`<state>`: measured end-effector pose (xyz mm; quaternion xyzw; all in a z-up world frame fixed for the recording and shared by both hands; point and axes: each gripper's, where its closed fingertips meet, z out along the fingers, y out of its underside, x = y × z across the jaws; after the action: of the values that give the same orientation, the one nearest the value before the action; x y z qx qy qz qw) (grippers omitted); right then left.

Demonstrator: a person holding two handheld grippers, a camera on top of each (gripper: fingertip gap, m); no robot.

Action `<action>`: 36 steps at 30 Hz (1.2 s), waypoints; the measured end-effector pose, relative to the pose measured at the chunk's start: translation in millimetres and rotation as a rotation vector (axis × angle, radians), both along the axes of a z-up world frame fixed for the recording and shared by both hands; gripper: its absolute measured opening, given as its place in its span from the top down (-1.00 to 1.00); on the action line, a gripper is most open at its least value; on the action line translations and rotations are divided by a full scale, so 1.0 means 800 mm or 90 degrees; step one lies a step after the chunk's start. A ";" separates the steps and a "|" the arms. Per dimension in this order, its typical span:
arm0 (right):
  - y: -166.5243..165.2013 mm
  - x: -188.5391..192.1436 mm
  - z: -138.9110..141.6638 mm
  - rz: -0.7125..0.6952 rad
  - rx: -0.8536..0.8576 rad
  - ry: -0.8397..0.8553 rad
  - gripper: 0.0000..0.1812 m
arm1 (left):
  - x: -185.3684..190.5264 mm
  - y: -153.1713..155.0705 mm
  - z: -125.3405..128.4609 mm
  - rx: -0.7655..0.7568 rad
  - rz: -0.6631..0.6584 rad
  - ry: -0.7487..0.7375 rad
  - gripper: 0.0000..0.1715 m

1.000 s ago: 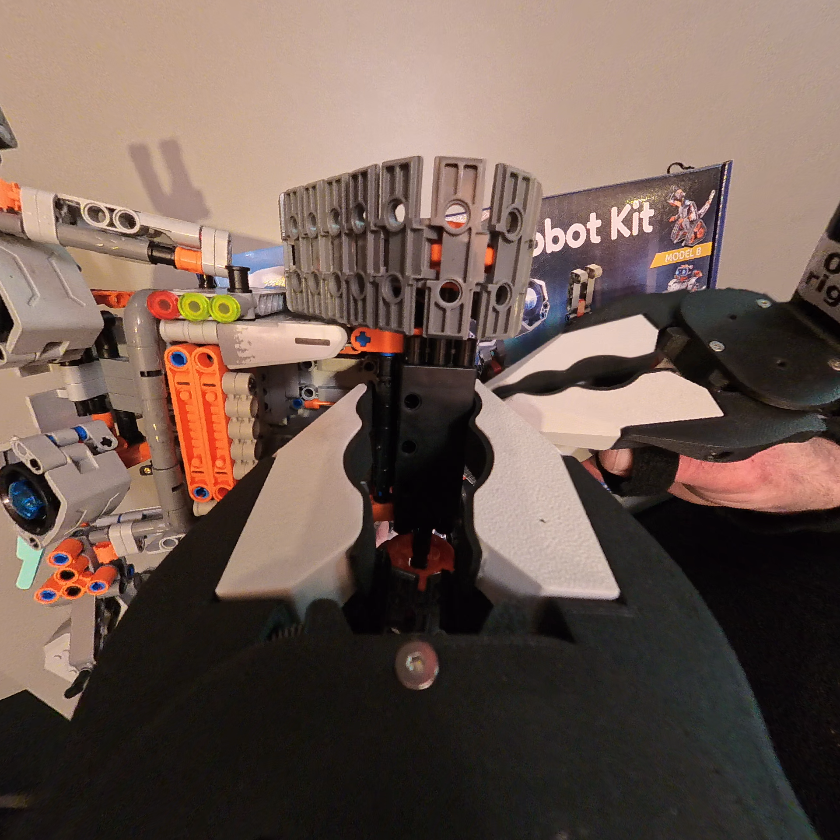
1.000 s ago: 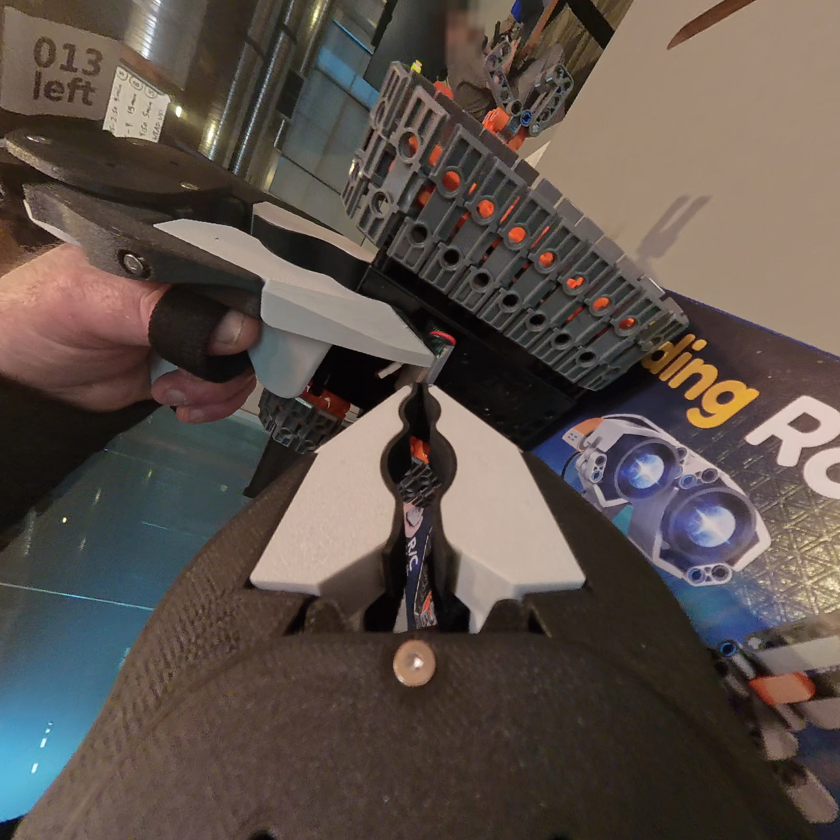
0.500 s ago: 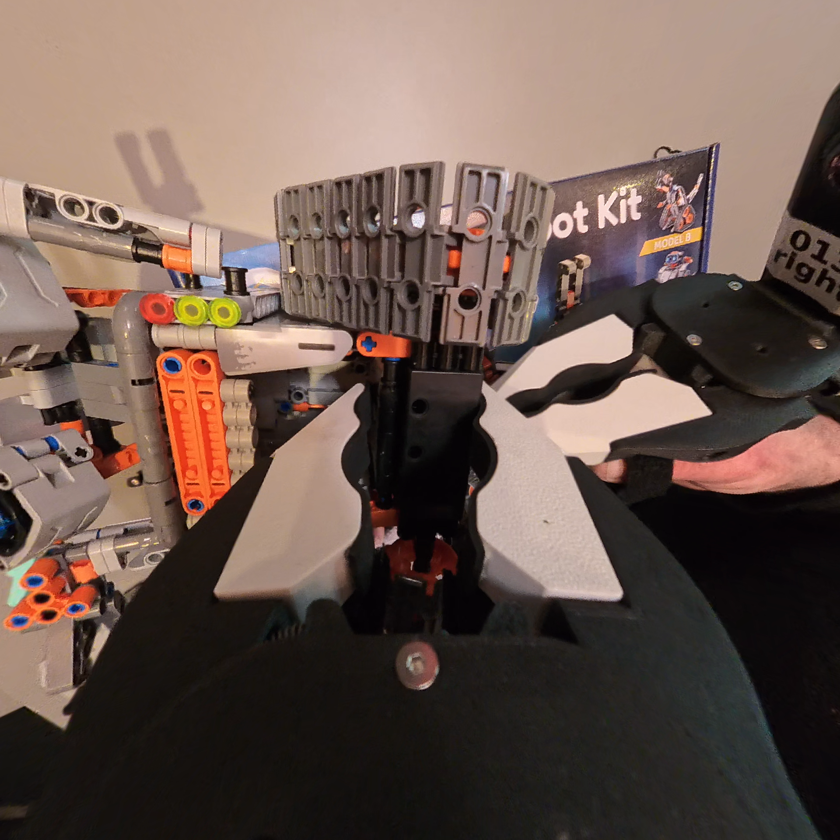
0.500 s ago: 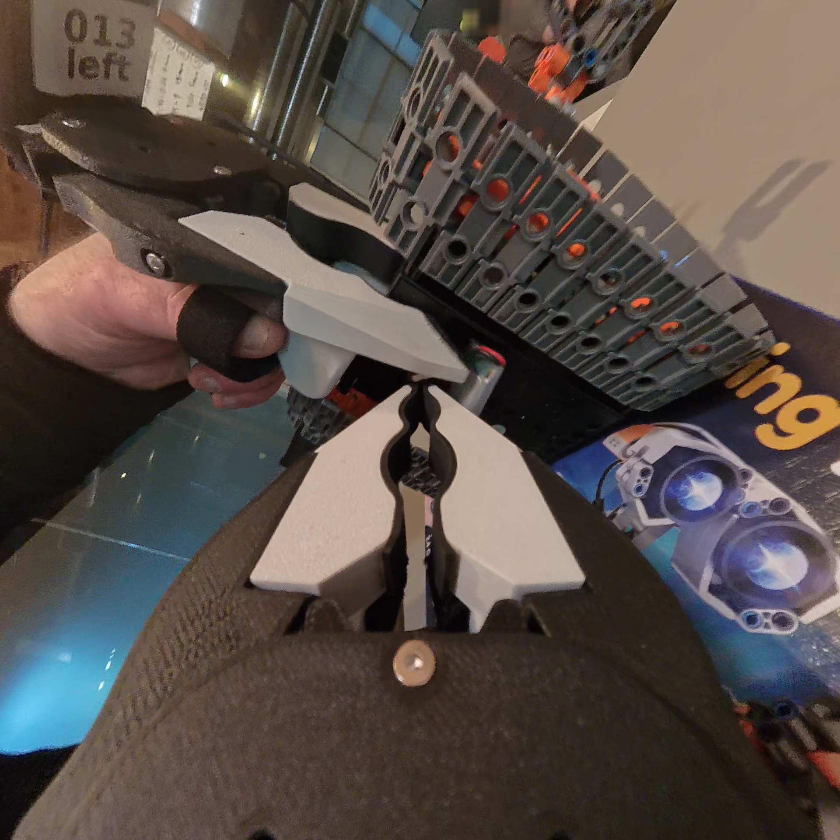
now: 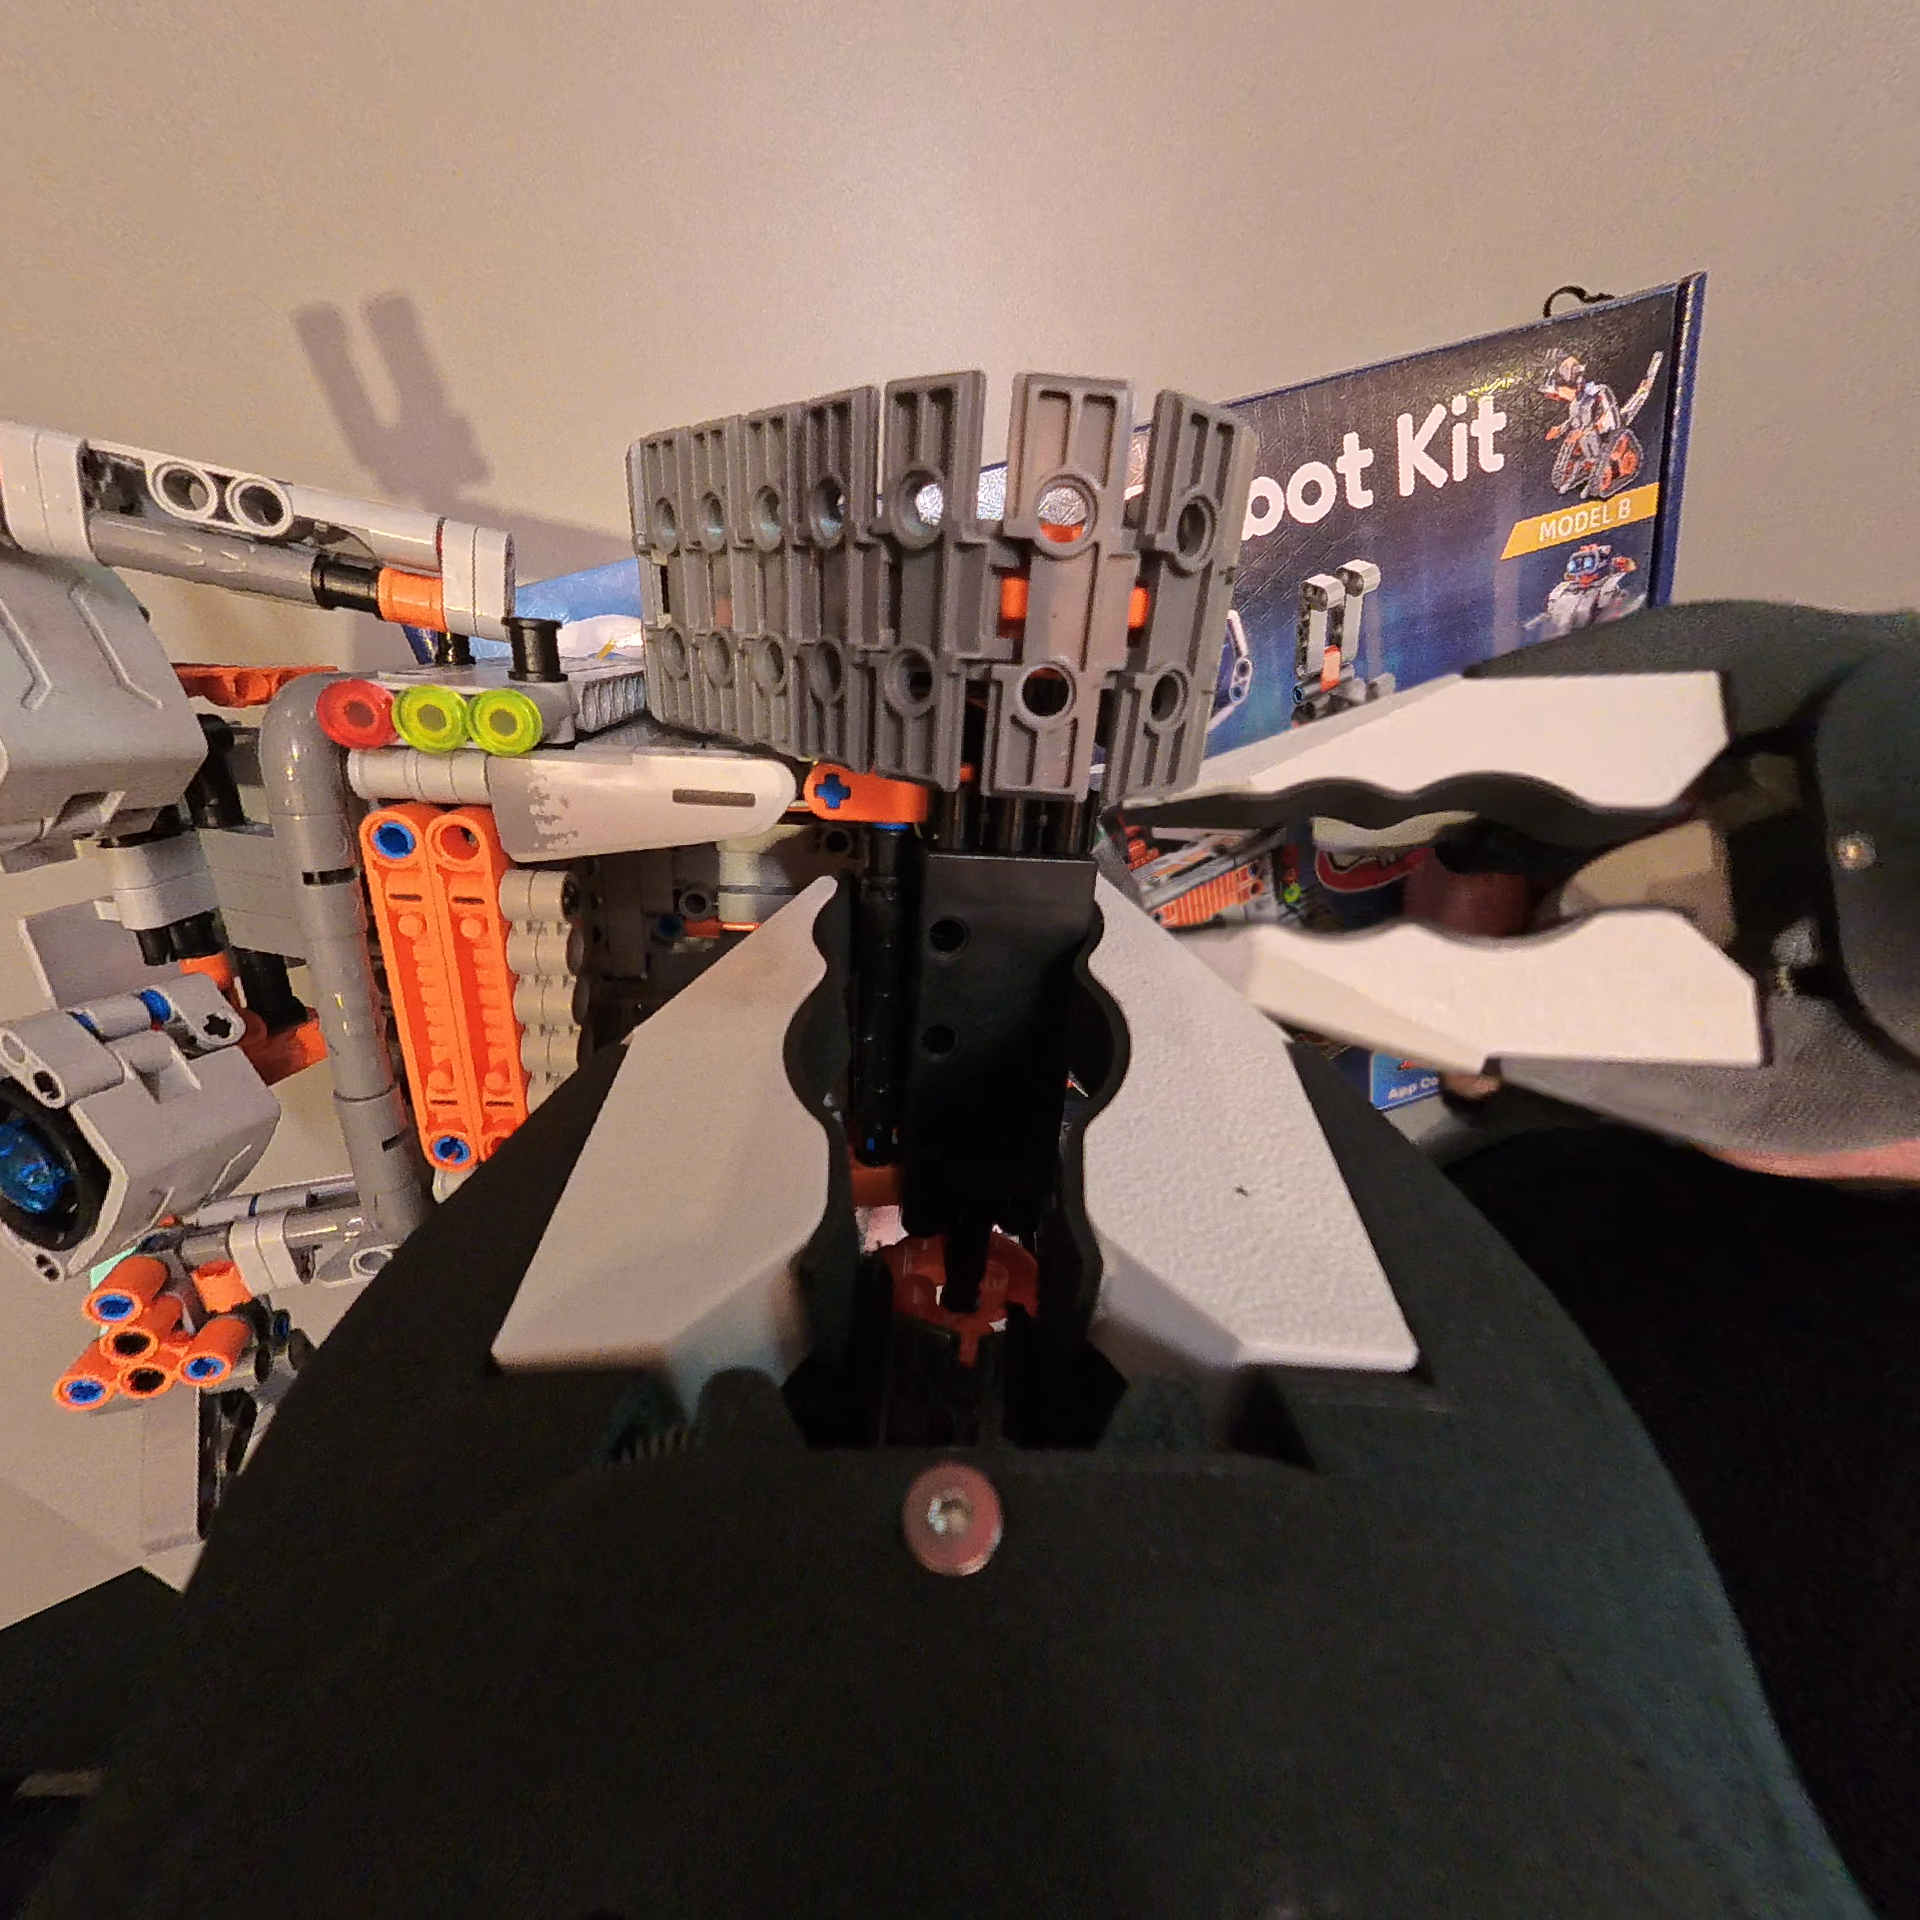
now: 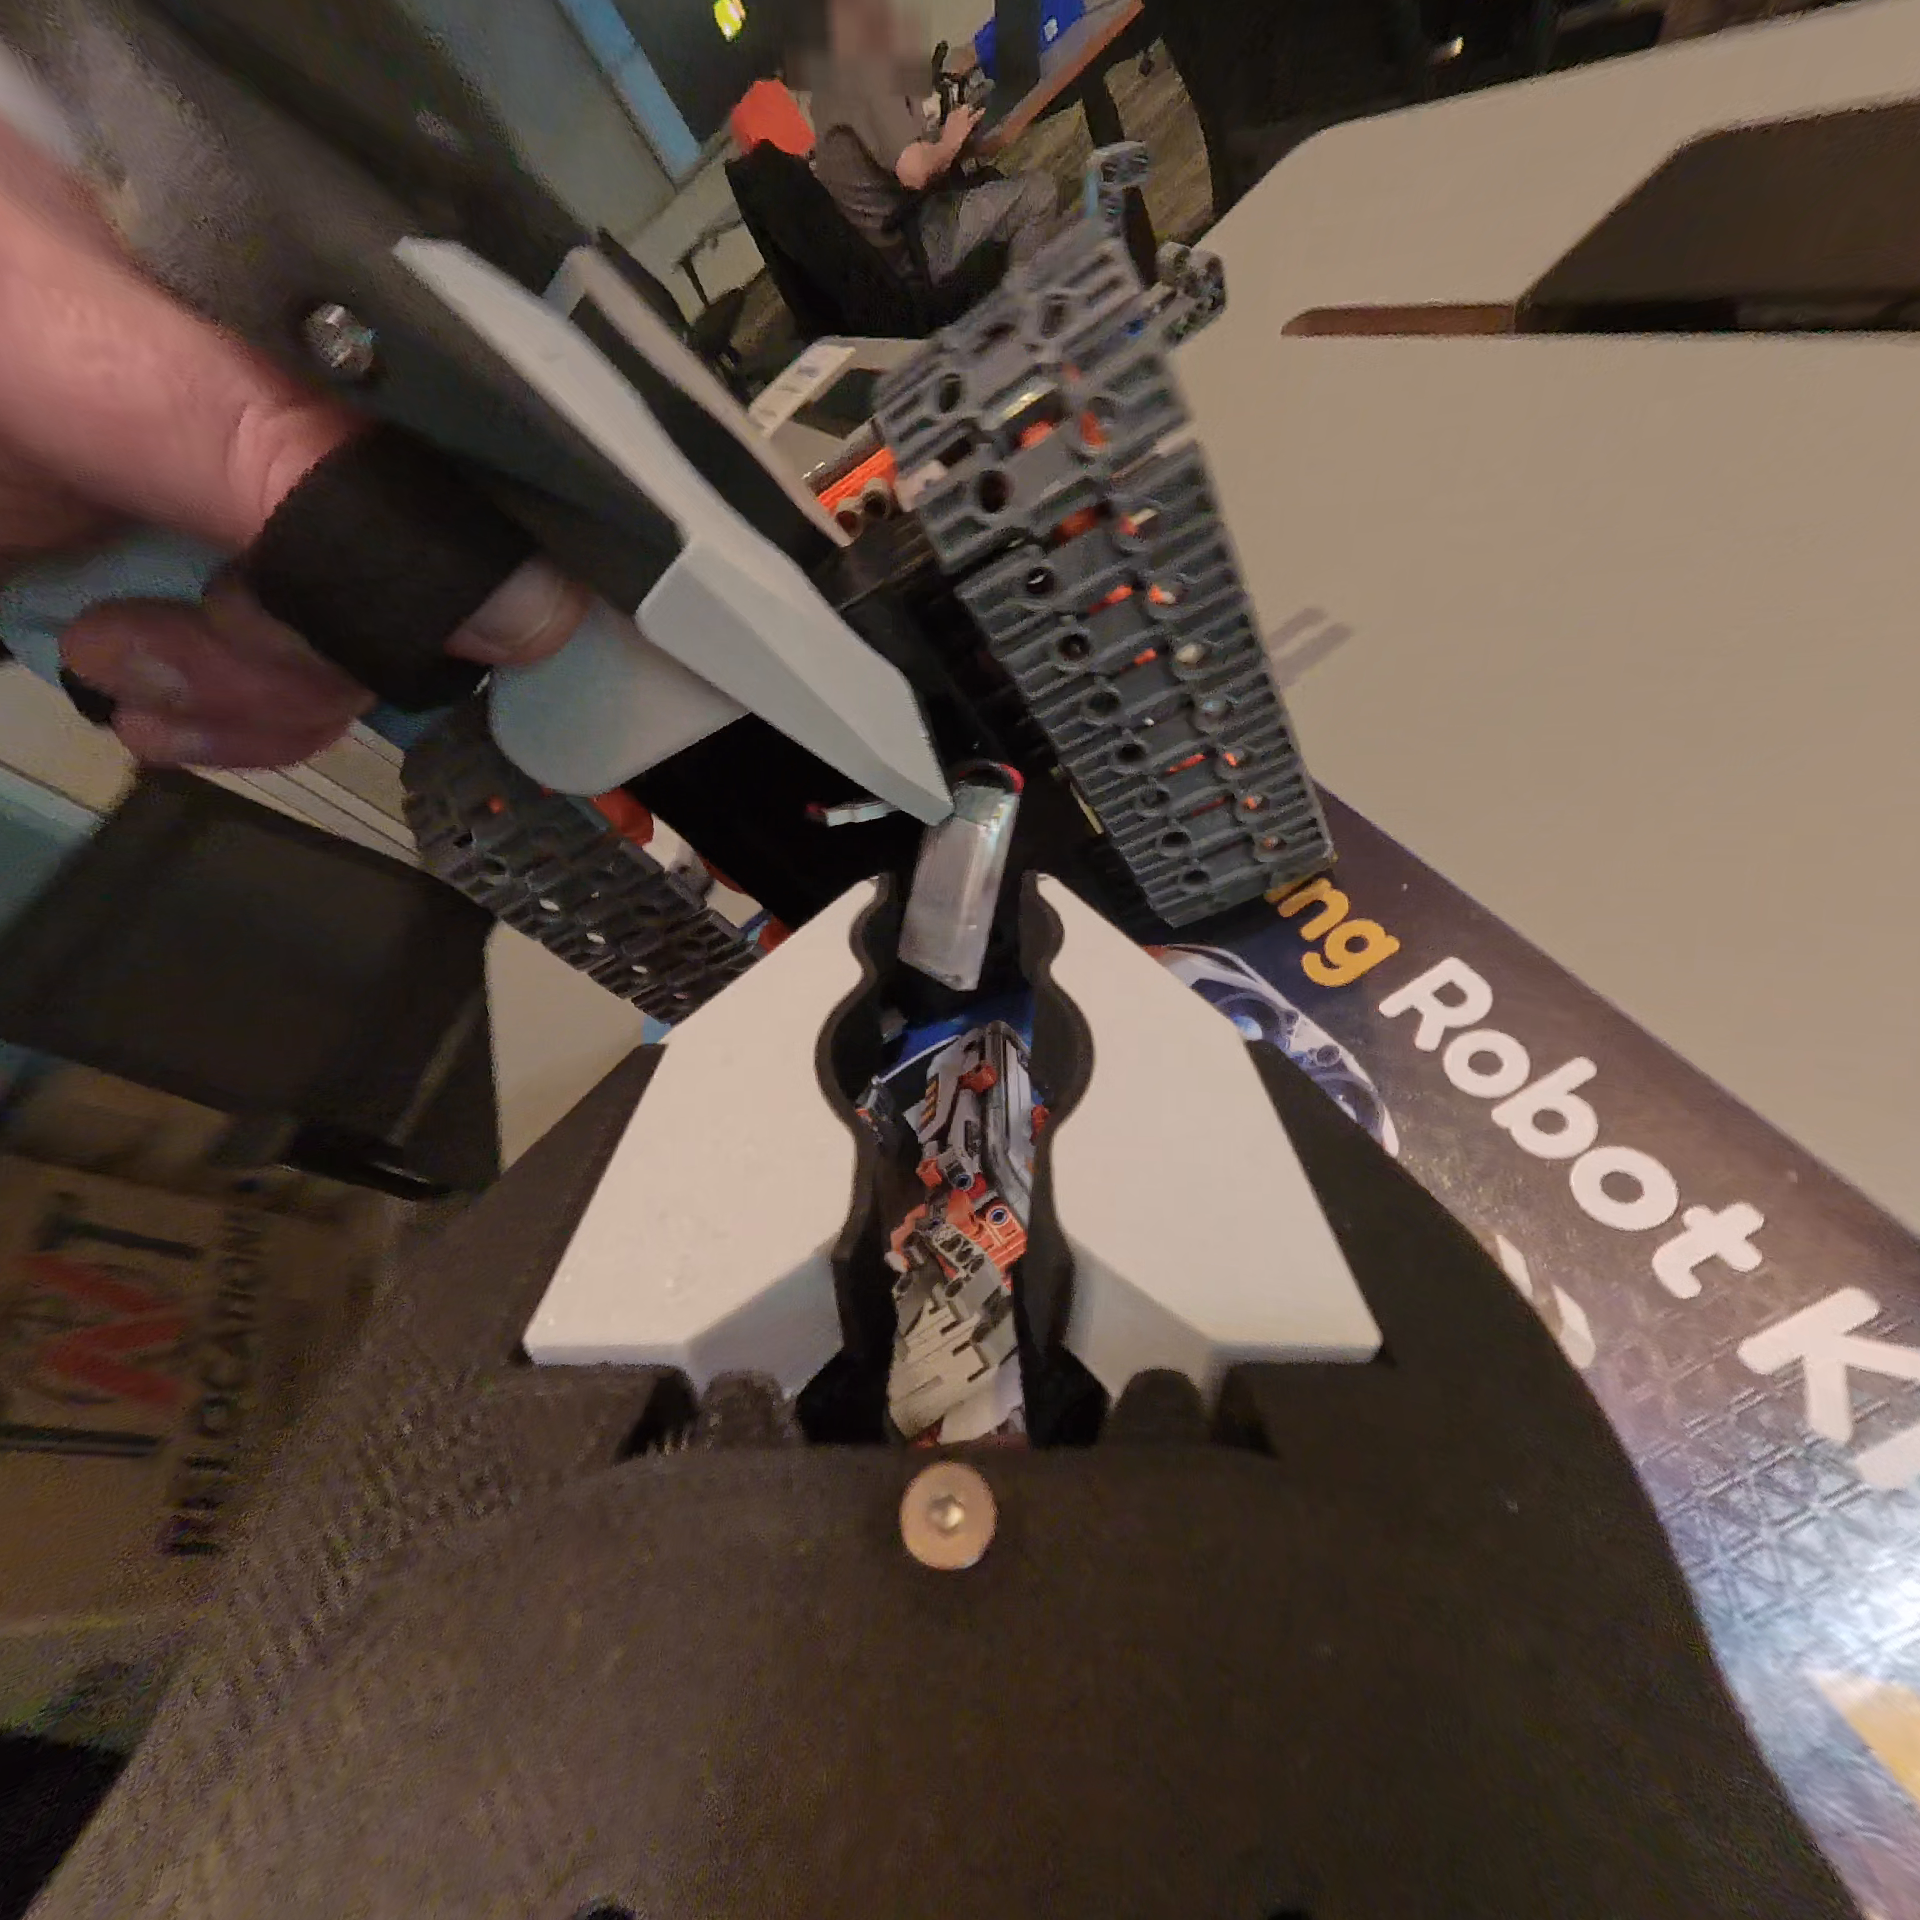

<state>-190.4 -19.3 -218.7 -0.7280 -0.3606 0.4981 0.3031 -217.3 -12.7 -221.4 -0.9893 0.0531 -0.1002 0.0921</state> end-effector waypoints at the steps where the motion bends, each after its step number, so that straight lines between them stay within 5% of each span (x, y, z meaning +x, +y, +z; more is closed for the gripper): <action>1: -0.002 -0.002 -0.001 0.002 0.034 -0.017 0.75 | 0.000 0.000 0.000 0.000 0.001 -0.001 0.57; 8: -0.002 -0.014 -0.016 0.000 0.138 -0.089 0.80 | 0.001 0.000 0.000 -0.001 0.001 -0.003 0.58; 17: -0.017 -0.021 0.007 0.035 -0.172 0.095 0.95 | 0.003 -0.005 0.002 -0.021 -0.017 -0.039 0.47; 36: -0.021 -0.036 0.008 0.006 -0.313 0.153 0.95 | -0.015 -0.026 0.015 -0.035 -0.059 -0.010 0.56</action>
<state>-219.1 -36.3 -212.6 -0.7138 -0.1934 0.6549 0.1557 -228.9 -33.9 -209.3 -0.9871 0.0955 -0.1136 0.0603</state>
